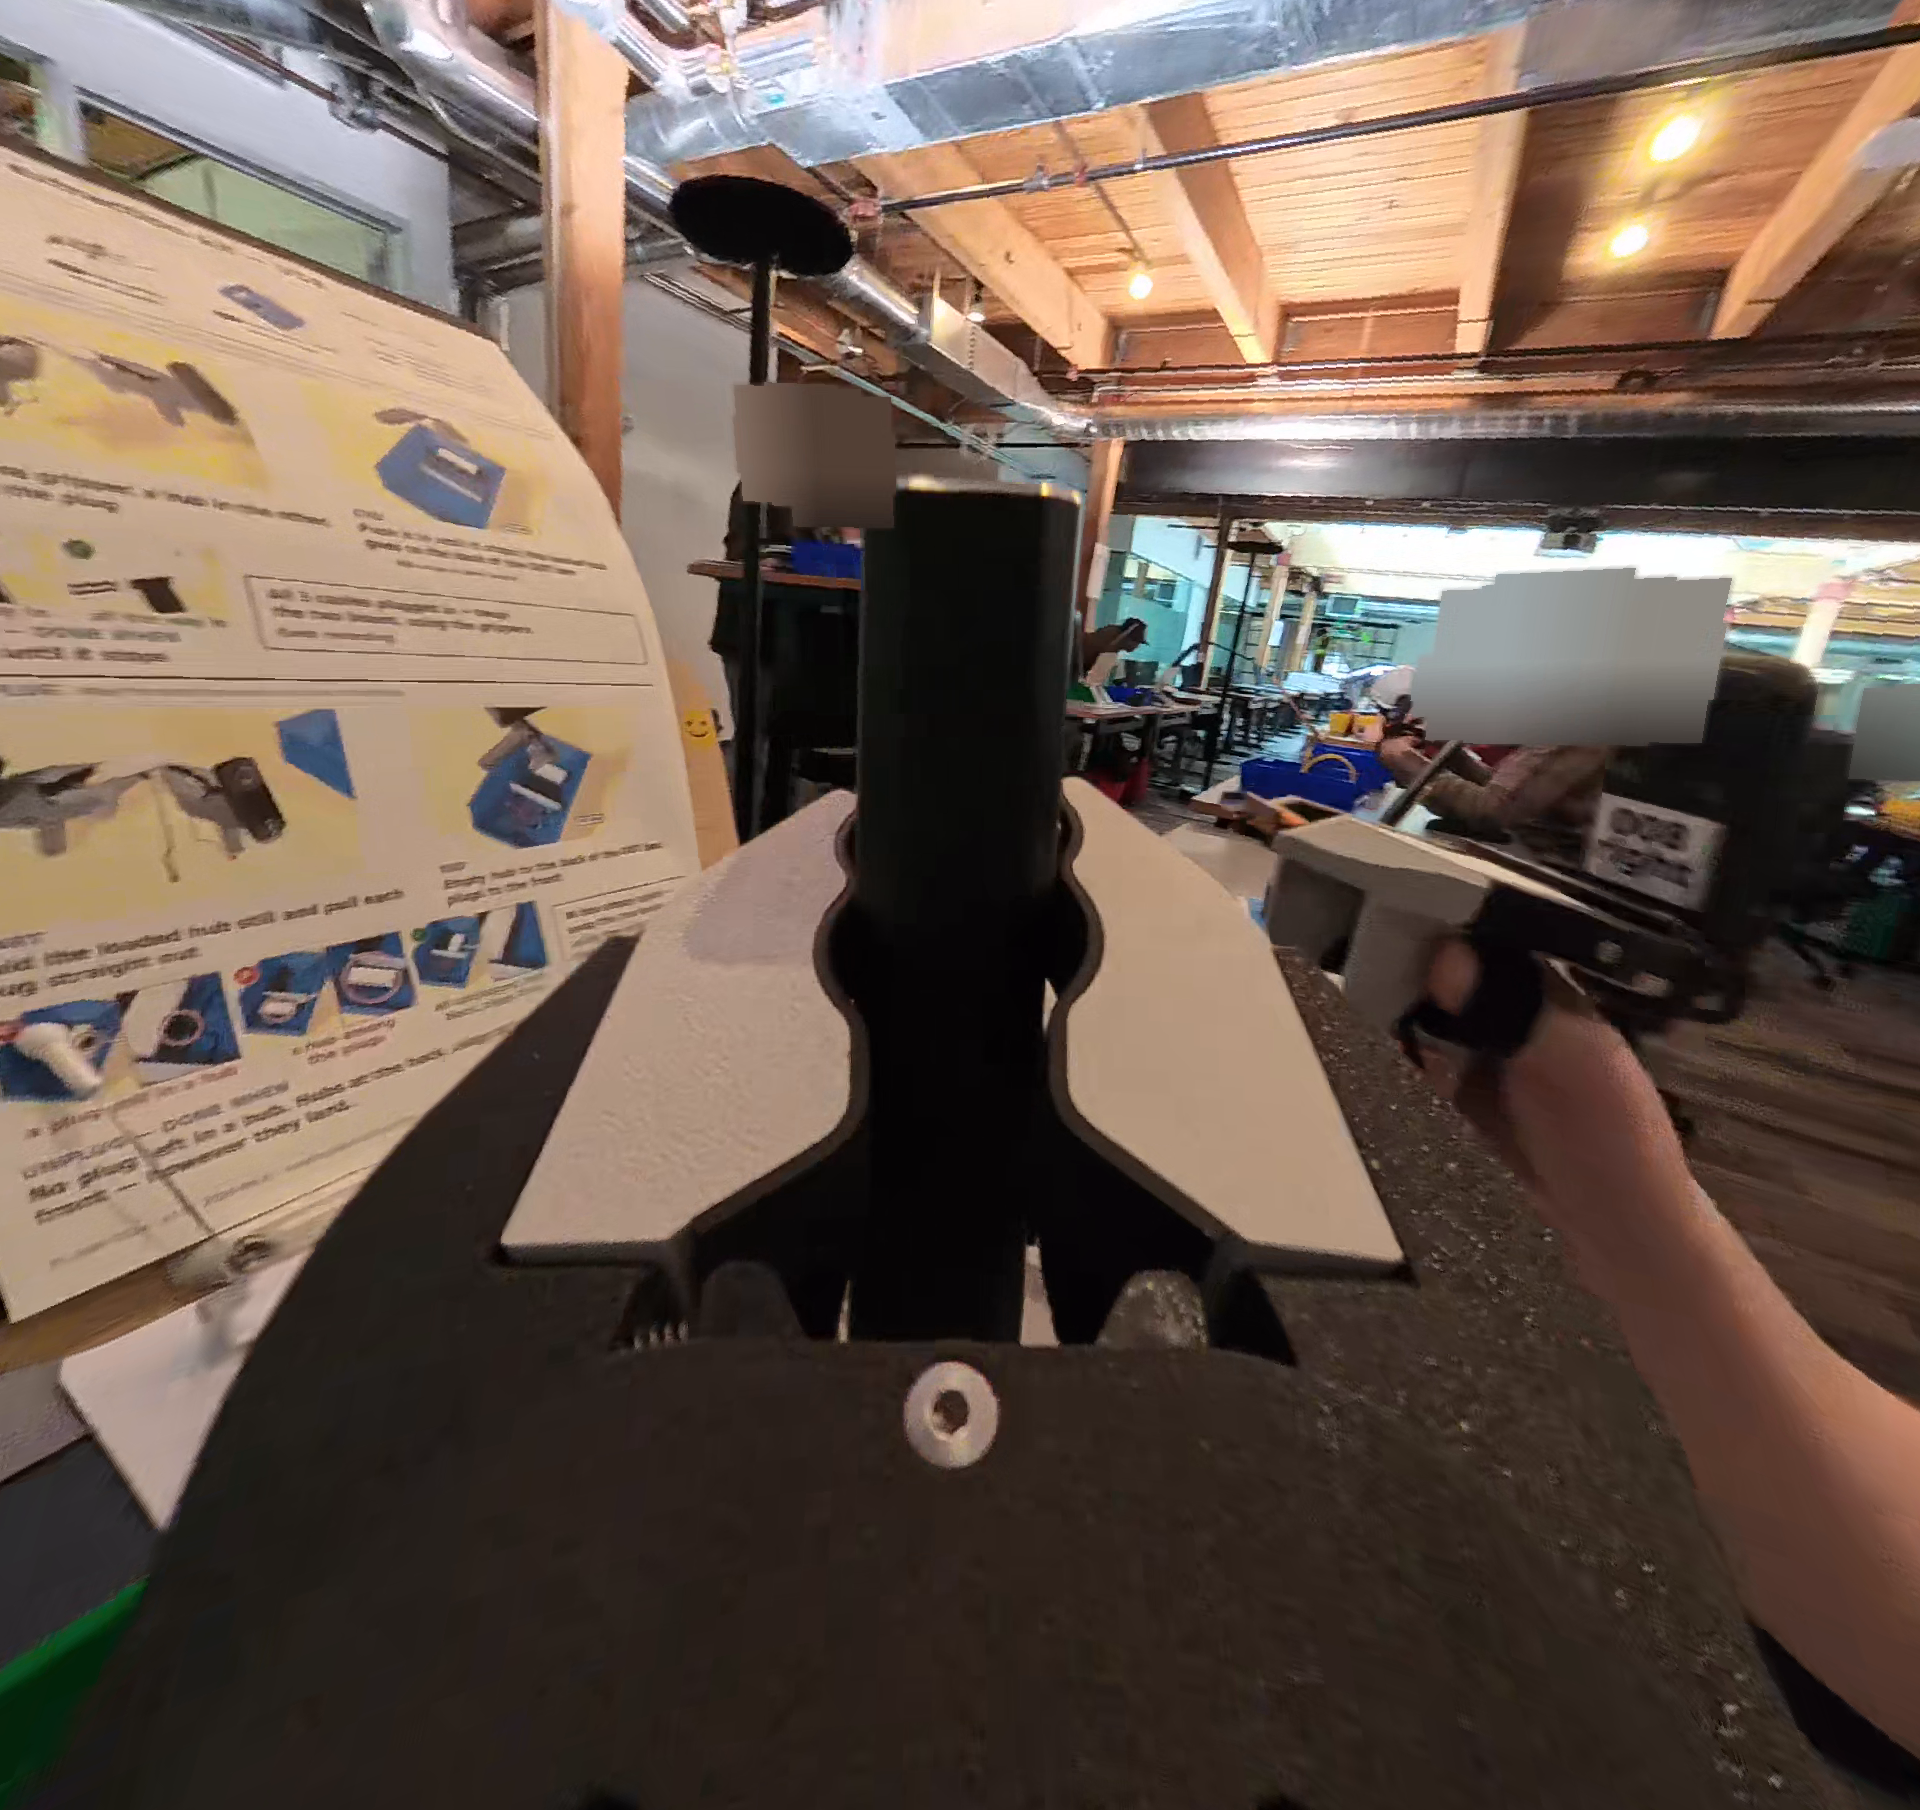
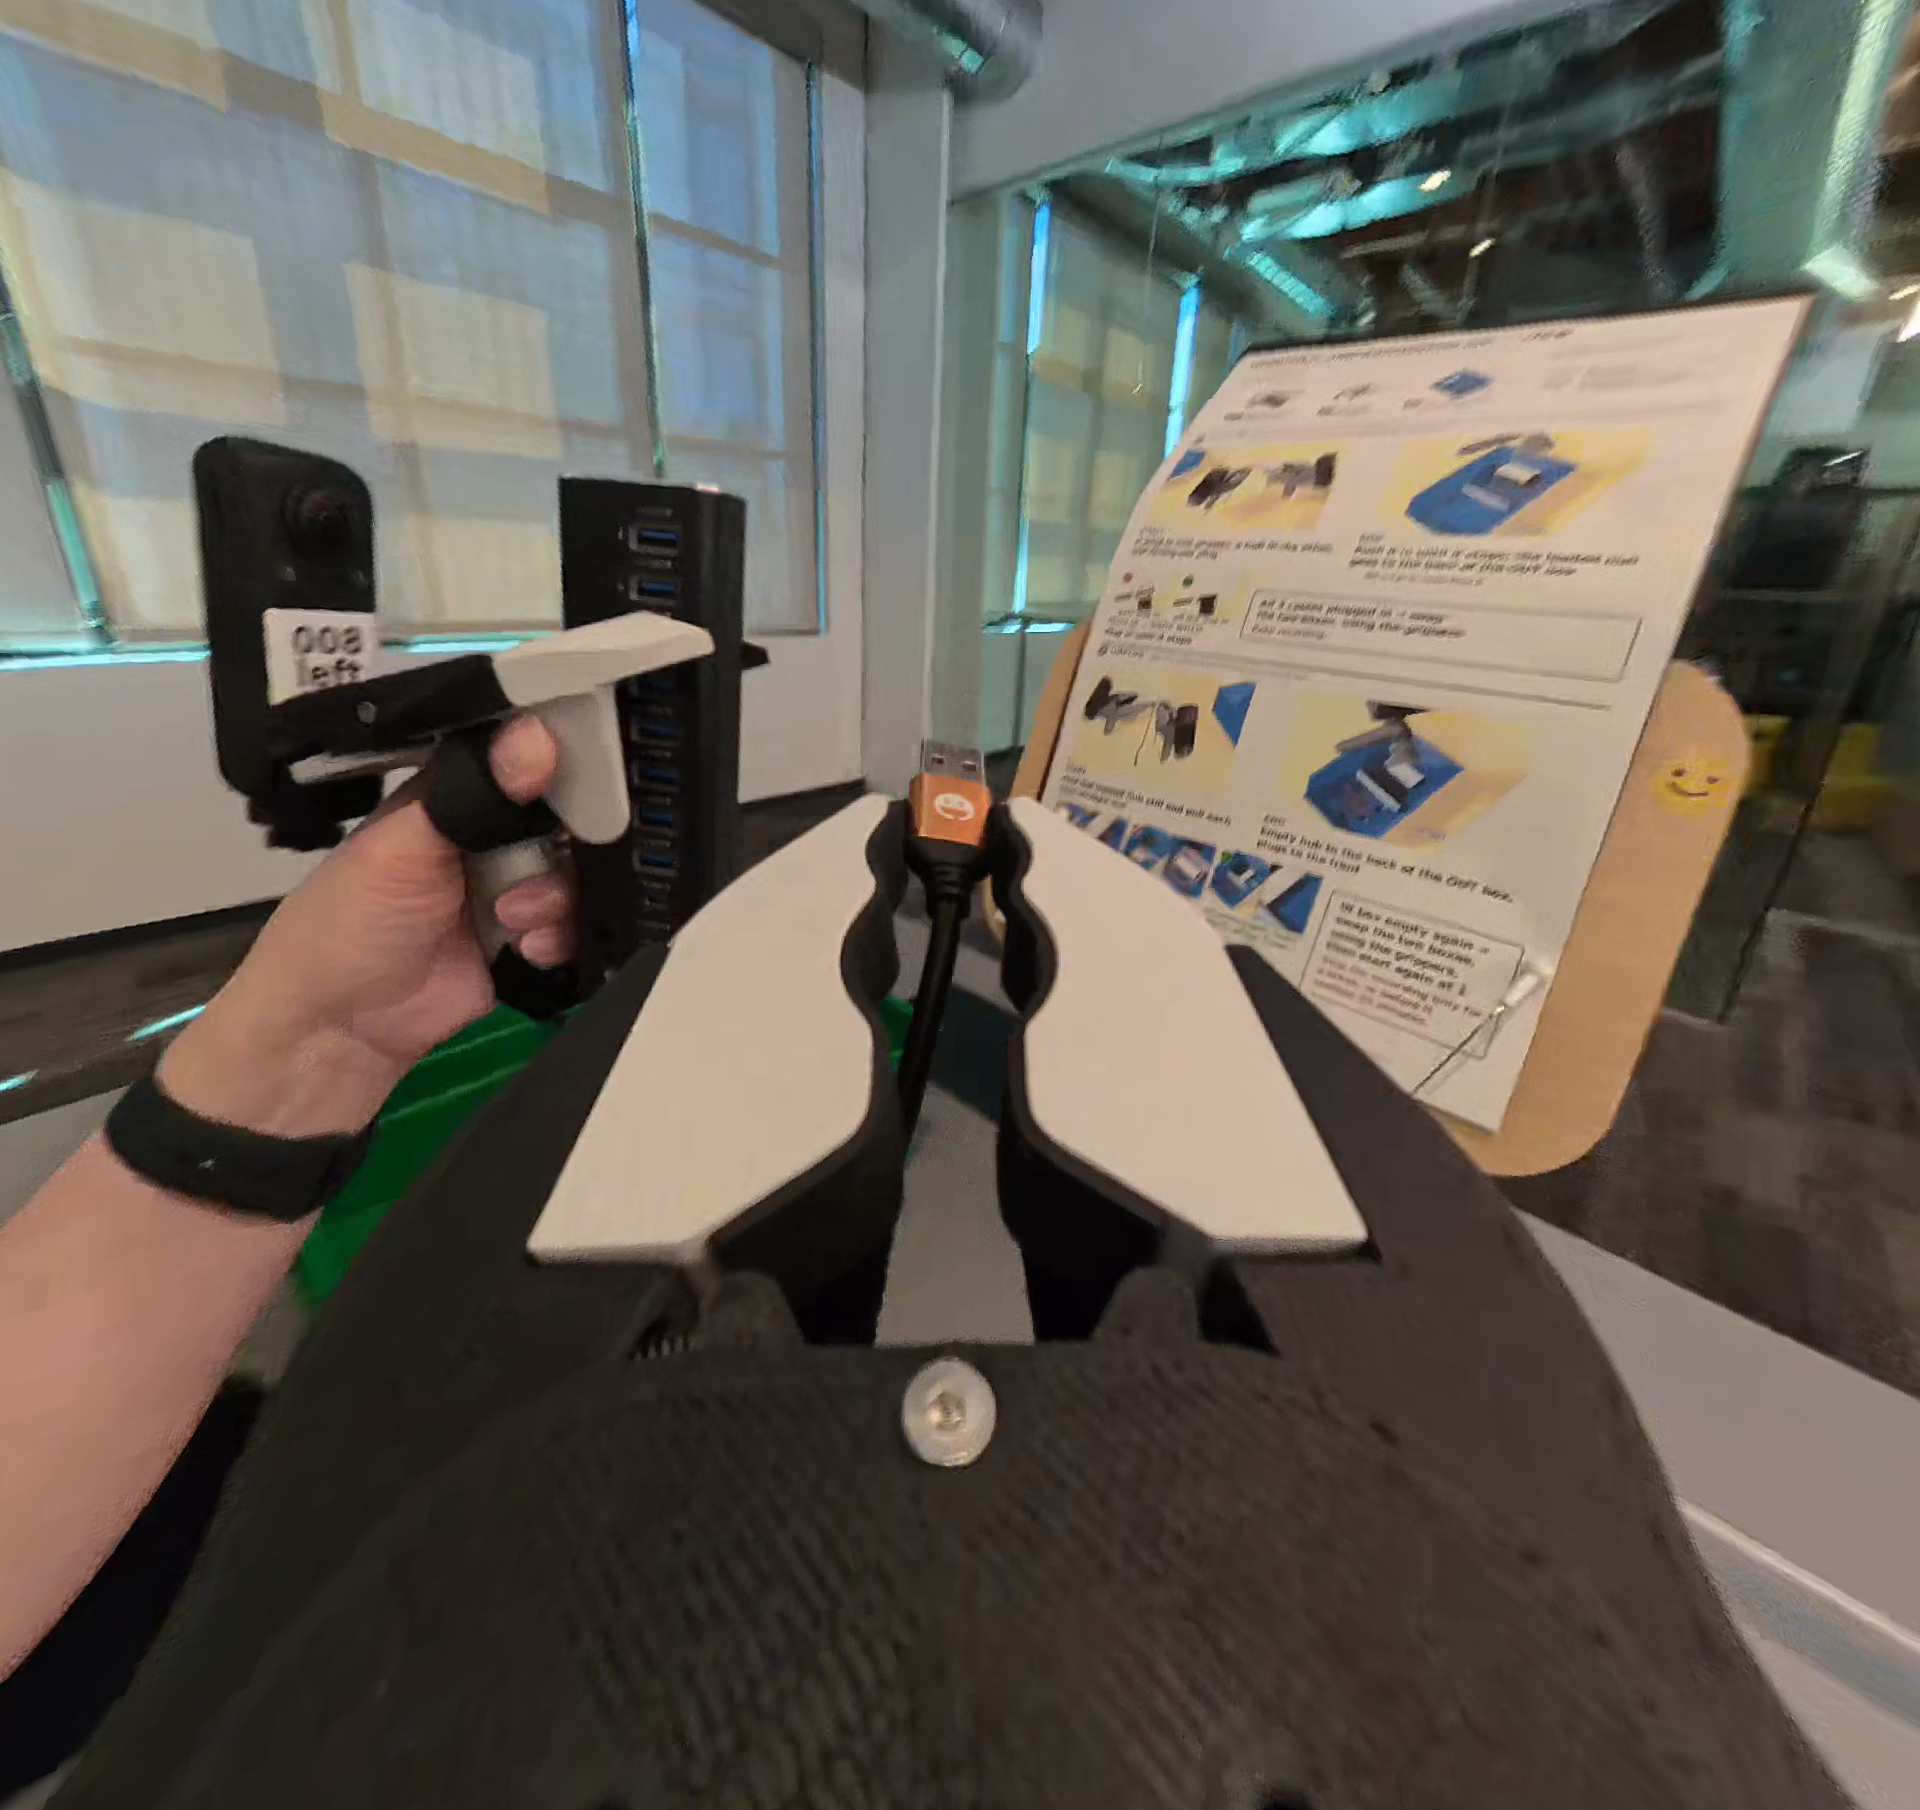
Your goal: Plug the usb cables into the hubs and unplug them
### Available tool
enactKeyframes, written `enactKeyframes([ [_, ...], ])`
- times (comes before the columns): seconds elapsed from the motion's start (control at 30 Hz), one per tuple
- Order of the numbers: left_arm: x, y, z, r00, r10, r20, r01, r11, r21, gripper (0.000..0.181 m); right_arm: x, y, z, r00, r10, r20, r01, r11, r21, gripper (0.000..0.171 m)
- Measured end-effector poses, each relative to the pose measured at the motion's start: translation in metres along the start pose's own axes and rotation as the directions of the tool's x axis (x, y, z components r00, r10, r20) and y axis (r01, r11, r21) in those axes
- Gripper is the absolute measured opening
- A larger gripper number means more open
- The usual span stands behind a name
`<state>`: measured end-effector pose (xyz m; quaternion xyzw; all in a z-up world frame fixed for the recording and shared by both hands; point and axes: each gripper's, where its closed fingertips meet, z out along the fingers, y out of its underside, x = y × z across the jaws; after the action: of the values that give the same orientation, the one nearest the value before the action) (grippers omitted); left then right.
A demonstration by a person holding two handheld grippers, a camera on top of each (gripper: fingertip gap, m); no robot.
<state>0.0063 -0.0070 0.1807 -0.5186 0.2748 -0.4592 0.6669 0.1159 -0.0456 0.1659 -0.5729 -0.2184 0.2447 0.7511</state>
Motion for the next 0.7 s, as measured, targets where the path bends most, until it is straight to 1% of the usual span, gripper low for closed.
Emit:
enactKeyframes([
  [0.07, 0.011, 0.005, 0.004, 0.997, -0.032, -0.075, 0.031, 0.999, -0.022, 0.03, 0.005, -0.003, -0.008, 0.996, 0.031, 0.078, -0.027, 0.998, -0.056, 0.016],
  [0.17, 0.021, 0.017, 0.012, 0.988, -0.077, -0.135, 0.067, 0.995, -0.078, 0.03, 0.024, -0.016, -0.033, 0.993, 0.031, 0.116, -0.018, 0.993, -0.116, 0.016],
  [0.33, 0.044, 0.032, 0.025, 0.968, -0.116, -0.223, 0.08, 0.983, -0.166, 0.03, 0.07, -0.036, -0.096, 0.995, -0.073, 0.063, 0.083, 0.983, -0.166, 0.016],
  [0.43, 0.059, 0.038, 0.032, 0.95, -0.142, -0.277, 0.089, 0.977, -0.195, 0.03, 0.091, -0.032, -0.124, 0.992, -0.105, 0.069, 0.116, 0.976, -0.186, 0.016],
  [0.5, 0.066, 0.044, 0.036, 0.938, -0.162, -0.306, 0.098, 0.972, -0.215, 0.03, 0.102, -0.016, -0.134, 0.991, -0.091, 0.096, 0.111, 0.965, -0.237, 0.016],
  [0.53, 0.07, 0.047, 0.039, 0.933, -0.172, -0.316, 0.103, 0.969, -0.225, 0.031, 0.103, -0.001, -0.136, 0.988, -0.061, 0.143, 0.1, 0.953, -0.285, 0.016],
  [0.6, 0.074, 0.052, 0.042, 0.927, -0.185, -0.328, 0.107, 0.965, -0.24, 0.032, 0.108, 0.035, -0.138, 0.974, 0.003, 0.226, 0.083, 0.925, -0.37, 0.016],
  [0.7, 0.078, 0.058, 0.046, 0.92, -0.202, -0.336, 0.116, 0.959, -0.259, 0.032, 0.112, 0.095, -0.139, 0.935, 0.162, 0.315, 0.023, 0.86, -0.51, 0.016],
])
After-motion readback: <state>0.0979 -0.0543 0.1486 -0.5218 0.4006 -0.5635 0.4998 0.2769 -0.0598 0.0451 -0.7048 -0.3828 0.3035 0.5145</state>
